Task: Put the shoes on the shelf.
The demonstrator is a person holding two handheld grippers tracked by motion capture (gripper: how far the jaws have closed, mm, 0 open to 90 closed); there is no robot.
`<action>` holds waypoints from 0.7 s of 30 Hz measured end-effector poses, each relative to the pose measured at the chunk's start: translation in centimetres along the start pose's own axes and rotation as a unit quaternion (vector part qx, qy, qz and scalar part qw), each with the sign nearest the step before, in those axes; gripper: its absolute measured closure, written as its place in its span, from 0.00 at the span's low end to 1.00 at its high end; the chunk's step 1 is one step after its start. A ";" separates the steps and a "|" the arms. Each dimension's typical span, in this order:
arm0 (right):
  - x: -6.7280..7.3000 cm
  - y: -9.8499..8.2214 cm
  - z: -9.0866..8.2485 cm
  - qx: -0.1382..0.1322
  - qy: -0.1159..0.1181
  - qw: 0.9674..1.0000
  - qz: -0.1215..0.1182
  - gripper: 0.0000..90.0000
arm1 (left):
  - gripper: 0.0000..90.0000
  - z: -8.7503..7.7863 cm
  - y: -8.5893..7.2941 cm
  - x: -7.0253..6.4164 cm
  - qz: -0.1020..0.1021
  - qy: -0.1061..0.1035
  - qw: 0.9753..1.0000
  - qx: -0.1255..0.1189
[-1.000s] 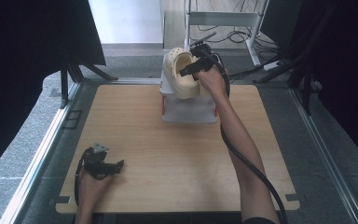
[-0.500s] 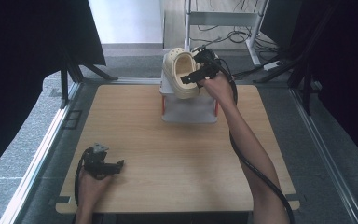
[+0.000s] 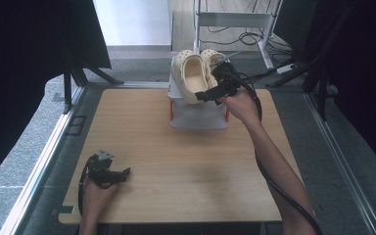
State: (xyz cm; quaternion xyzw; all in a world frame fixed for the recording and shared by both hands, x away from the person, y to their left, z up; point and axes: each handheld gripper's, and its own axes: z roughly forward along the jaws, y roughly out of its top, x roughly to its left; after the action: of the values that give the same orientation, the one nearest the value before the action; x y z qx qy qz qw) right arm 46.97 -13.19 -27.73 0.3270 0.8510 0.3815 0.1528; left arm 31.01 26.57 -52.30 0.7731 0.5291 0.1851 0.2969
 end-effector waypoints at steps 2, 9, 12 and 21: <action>0.2 -0.5 -0.4 -0.001 0.001 1.000 -0.003 0.00 | 0.00 0.0 0.0 0.0 0.000 0.000 1.000 0.000; 0.7 -2.1 -1.7 -0.009 0.010 1.000 -0.006 0.00 | 0.00 0.0 0.0 0.0 -0.001 0.000 1.000 -0.001; 0.8 -3.0 -2.2 -0.009 0.013 1.000 -0.010 0.00 | 0.00 0.0 0.0 0.0 0.001 0.000 1.000 0.000; 0.7 -5.5 -3.2 -0.018 0.017 1.000 -0.007 0.00 | 0.00 0.0 0.0 0.0 -0.001 0.002 1.000 0.000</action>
State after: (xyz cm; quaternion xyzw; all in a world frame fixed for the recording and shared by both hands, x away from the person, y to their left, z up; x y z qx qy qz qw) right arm 42.37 -17.20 -29.78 0.3116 0.8487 0.4012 0.1471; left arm 31.00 26.53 -52.30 0.7725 0.5301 0.1861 0.2960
